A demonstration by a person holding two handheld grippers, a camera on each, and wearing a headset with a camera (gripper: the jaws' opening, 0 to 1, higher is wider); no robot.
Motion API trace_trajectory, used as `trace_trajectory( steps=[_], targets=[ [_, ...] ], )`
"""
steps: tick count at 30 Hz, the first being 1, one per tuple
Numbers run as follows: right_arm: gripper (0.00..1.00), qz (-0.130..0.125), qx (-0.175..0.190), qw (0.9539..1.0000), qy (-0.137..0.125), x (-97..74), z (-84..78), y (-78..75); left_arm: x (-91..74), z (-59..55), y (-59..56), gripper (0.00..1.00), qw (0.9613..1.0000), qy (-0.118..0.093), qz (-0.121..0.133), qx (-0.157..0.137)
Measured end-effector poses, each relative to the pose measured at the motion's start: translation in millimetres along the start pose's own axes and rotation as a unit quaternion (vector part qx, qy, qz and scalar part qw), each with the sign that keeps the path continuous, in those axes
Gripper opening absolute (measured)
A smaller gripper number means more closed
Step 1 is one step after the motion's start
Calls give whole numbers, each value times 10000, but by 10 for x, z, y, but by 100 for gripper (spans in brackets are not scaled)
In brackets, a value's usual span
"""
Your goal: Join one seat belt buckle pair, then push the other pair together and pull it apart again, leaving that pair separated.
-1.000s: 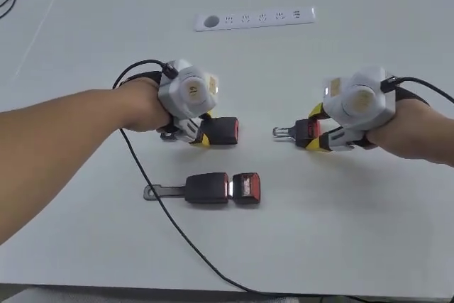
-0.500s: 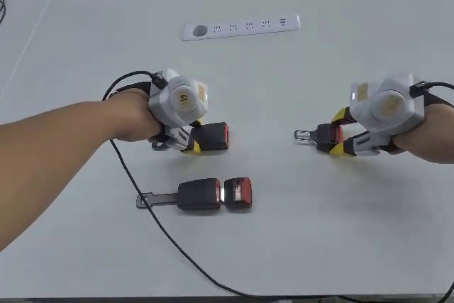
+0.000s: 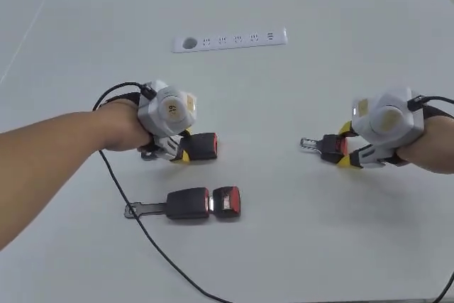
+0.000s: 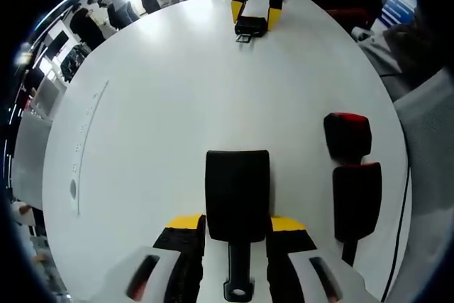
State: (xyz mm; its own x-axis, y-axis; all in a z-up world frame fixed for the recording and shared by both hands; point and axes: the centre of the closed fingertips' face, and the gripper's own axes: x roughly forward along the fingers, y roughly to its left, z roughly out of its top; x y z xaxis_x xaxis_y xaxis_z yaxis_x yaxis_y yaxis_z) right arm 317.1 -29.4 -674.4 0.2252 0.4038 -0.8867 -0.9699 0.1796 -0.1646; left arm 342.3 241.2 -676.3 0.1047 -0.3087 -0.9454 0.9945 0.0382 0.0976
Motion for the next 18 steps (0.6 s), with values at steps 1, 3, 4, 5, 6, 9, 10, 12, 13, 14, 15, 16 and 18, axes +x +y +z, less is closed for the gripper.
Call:
trace_trajectory(
  steps=[1, 3, 4, 5, 6, 9, 10, 12, 13, 14, 15, 16, 18],
  targets=[
    [36, -39, -5, 10000, 38, -7, -9, -15, -6, 3, 2, 35, 10000, -5, 71, 61],
    [36, -75, 45, 10000, 40, -26, -13, -23, -18, -5, -11, 38, 9999, 11, 131, 111],
    [37, -106, 53, 9999, 47, -40, -16, -30, -30, -11, -20, 40, 9998, 2, 174, 118],
    [37, -140, 77, 9999, 38, -61, -18, -37, -38, -21, -19, 42, 9997, -16, 205, 90],
    [38, -164, 142, 9998, 31, -79, -21, -38, -50, -48, -29, 44, 9997, -34, 223, -33],
    [40, -279, 361, 9989, -85, -133, -8, -45, -112, -108, -79, 46, 9996, -38, 273, -86],
    [41, -307, 415, 9986, -131, -156, 4, -43, -154, -120, -93, 46, 9994, -66, 316, -112],
    [42, -356, 676, 9965, -326, -213, 68, -19, -227, -128, -105, 46, 9988, -166, 401, -206],
    [44, -411, 699, 9960, -372, -249, 87, -14, -284, -132, -107, 47, 9979, -263, 493, -331],
    [46, -455, 755, 9953, -411, -271, 101, -9, -330, -139, -113, 48, 9971, -328, 554, -404],
    [47, -455, 856, 9940, -504, -302, 128, 15, -390, -160, -112, 48, 9954, -428, 659, -551],
    [47, -472, 876, 9936, -527, -324, 136, 27, -433, -173, -131, 48, 9946, -481, 688, -616],
    [49, -557, 1007, 9914, -618, -377, 162, 50, -547, -212, -192, 49, 9919, -604, 799, -776]
  ],
)
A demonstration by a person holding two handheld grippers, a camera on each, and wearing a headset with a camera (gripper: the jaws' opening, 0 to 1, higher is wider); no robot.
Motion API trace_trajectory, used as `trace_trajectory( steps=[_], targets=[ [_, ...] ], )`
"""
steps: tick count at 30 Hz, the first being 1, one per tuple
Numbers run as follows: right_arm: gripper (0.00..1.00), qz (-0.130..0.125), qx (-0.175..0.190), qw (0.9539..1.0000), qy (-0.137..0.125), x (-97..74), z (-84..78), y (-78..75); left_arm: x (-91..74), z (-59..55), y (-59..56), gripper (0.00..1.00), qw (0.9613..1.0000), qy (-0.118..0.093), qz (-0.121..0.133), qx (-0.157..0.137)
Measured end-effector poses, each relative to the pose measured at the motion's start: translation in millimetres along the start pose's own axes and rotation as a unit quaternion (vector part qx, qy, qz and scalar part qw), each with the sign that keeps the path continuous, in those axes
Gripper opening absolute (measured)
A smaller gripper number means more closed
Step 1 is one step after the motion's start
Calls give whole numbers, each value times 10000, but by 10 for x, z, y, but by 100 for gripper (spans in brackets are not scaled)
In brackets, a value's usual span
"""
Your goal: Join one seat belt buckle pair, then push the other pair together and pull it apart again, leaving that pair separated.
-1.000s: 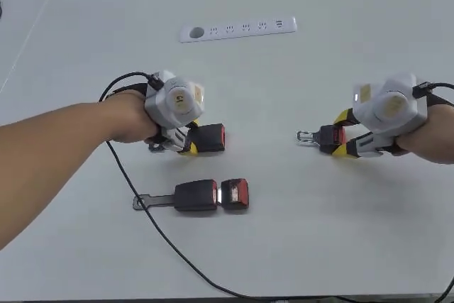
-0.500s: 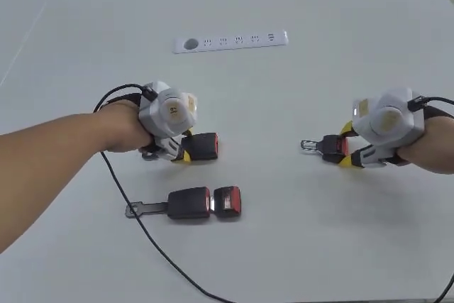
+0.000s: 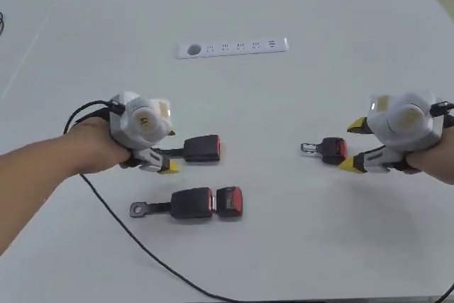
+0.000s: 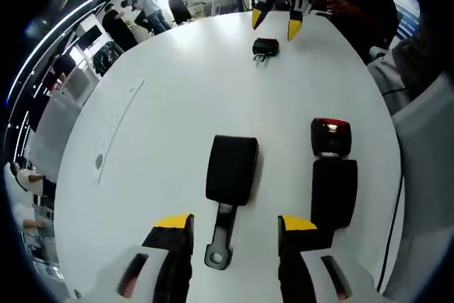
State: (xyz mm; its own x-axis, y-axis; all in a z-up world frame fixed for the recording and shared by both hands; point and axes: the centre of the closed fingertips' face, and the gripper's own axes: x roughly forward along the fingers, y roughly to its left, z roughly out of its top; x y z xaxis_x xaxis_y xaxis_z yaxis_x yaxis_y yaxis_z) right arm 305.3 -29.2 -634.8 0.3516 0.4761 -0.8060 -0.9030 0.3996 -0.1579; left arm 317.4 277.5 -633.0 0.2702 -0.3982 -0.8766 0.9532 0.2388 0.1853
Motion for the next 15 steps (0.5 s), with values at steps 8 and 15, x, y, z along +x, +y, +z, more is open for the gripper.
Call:
trace_trajectory(
  steps=[8, 15],
  targets=[
    [57, -44, 435, 9987, -243, -163, 34, 209, -410, -215, -209, 61, 9954, -288, 419, -806],
    [66, -144, 819, 9956, -442, -323, 26, 373, -712, -342, -367, 64, 9866, -569, 657, -1378]
  ],
)
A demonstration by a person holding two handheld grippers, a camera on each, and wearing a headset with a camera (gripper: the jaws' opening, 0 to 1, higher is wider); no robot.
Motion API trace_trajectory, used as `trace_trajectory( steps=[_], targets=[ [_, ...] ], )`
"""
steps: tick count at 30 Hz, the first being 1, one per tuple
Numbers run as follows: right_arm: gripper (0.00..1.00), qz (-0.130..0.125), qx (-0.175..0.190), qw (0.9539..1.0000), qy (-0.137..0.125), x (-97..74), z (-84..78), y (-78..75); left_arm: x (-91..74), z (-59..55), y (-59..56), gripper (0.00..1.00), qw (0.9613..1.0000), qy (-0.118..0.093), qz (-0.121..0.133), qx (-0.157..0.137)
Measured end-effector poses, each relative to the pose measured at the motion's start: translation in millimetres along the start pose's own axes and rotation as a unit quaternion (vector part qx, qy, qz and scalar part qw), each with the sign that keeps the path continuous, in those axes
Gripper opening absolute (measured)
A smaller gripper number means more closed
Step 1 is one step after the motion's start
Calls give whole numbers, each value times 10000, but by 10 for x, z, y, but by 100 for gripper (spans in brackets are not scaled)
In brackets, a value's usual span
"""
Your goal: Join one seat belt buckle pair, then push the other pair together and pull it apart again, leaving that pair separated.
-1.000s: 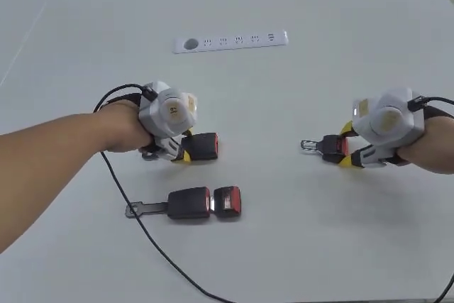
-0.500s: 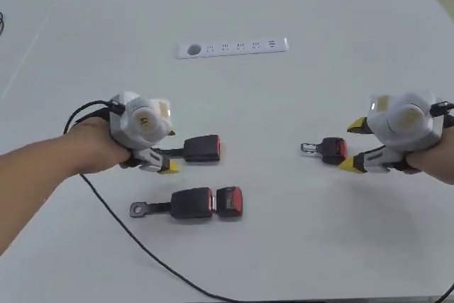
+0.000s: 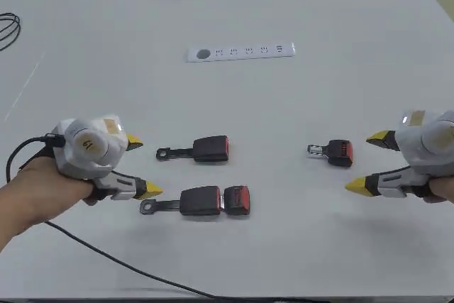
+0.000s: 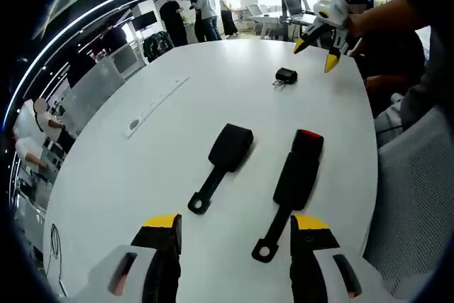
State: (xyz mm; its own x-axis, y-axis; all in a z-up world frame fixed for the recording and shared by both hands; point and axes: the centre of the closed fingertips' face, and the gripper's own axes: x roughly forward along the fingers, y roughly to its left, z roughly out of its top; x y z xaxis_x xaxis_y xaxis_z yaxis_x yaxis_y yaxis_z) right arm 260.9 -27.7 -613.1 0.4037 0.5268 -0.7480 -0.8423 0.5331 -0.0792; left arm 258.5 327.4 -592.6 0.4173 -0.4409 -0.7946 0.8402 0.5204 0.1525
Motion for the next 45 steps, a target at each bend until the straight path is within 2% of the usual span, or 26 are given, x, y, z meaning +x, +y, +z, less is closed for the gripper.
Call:
trace_trajectory(
  steps=[3, 4, 5, 6, 9, 10, 12, 15, 18, 21, 26, 30, 33, 40, 43, 45],
  targets=[
    [70, 91, 488, 9985, -227, -63, 28, 103, -107, -61, -40, 64, 9993, -167, 89, -317],
    [72, 65, 460, 9987, -209, -92, 10, 121, -136, -90, -73, 65, 9983, -249, 103, -513],
    [74, 47, 468, 9986, -222, -107, 3, 139, -145, -96, -86, 66, 9978, -291, 102, -587],
    [76, 11, 486, 9985, -268, -124, 7, 151, -175, -130, -135, 67, 9956, -398, 76, -842],
    [81, 72, 876, 9950, -477, -164, 4, 272, -244, -225, -180, 70, 9952, -379, 126, -895],
    [83, 124, 1002, 9938, -463, -166, -23, 312, -264, -246, -191, 71, 9950, -382, 145, -913],
    [87, 67, 885, 9952, -400, -164, -101, 354, -325, -305, -213, 71, 9934, -381, 189, -1060],
    [93, -71, 816, 9959, -372, -210, -153, 385, -432, -322, -232, 74, 9897, -559, 273, -1286],
    [100, -192, 946, 9943, -448, -280, -151, 393, -535, -382, -262, 78, 9889, -588, 338, -1325],
    [100, -279, 936, 9940, -497, -351, -149, 405, -632, -409, -271, 84, 9850, -717, 435, -1507],
    [100, -377, 977, 9929, -573, -443, -142, 410, -715, -469, -274, 99, 9818, -797, 579, -1625],
    [100, -491, 1030, 9914, -647, -467, -176, 394, -717, -546, -298, 100, 9808, -752, 596, -1700],
    [100, -518, 1024, 9917, -578, -463, -221, 419, -727, -552, -300, 100, 9795, -767, 639, -1751],
    [100, -631, 1094, 9896, -695, -509, -171, 413, -752, -527, -274, 100, 9773, -846, 765, -1784],
    [100, -672, 968, 9912, -603, -503, -225, 405, -758, -549, -276, 100, 9763, -834, 824, -1816],
    [100, -649, 1012, 9910, -587, -505, -243, 404, -757, -560, -289, 100, 9759, -841, 822, -1836]
  ],
)
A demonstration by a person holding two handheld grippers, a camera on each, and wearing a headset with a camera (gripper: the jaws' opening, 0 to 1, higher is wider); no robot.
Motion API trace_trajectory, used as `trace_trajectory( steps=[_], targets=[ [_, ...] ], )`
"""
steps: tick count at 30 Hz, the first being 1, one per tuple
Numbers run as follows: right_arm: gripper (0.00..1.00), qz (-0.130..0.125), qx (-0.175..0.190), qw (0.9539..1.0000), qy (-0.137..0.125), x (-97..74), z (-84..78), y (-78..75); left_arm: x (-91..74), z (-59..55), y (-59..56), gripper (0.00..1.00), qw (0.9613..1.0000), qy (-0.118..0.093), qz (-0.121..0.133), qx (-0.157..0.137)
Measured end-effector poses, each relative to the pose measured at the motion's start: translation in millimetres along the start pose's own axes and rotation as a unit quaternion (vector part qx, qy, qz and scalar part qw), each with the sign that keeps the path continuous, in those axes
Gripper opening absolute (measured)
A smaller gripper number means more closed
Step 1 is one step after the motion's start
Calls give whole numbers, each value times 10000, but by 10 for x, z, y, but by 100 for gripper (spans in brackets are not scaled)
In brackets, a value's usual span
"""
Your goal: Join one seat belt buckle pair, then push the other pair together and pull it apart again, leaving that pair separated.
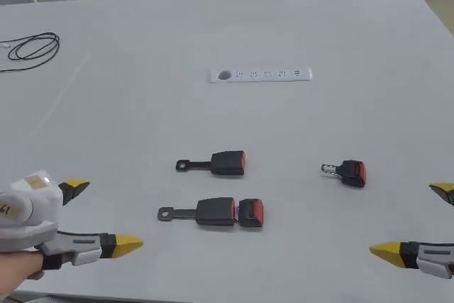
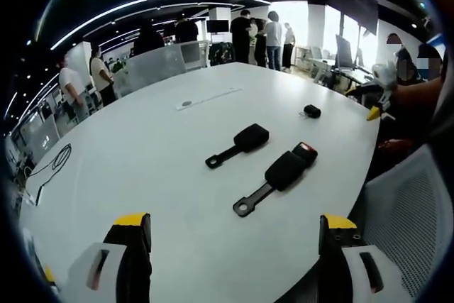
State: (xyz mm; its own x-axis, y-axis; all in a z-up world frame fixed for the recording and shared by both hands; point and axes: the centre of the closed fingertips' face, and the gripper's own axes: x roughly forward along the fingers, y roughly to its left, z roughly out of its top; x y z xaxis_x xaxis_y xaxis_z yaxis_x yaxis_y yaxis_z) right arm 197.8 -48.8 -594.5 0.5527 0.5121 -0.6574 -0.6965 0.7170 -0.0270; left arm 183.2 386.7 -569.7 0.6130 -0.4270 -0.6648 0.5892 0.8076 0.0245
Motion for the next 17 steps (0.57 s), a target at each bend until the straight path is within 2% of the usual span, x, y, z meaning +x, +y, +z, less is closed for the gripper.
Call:
trace_trajectory(
  steps=[5, 10, 17],
  targets=[
    [100, 23, -82, 10000, -38, -34, 32, -11, -13, -56, 29, 100, 9999, 82, 68, 68],
    [100, -14, 43, 10000, -55, -27, 23, -36, -17, -77, 57, 100, 9999, 44, 133, -17],
    [100, -21, 90, 9999, -69, -14, 31, 6, 4, -98, 70, 100, 9997, 5, 174, -158]
  ],
)
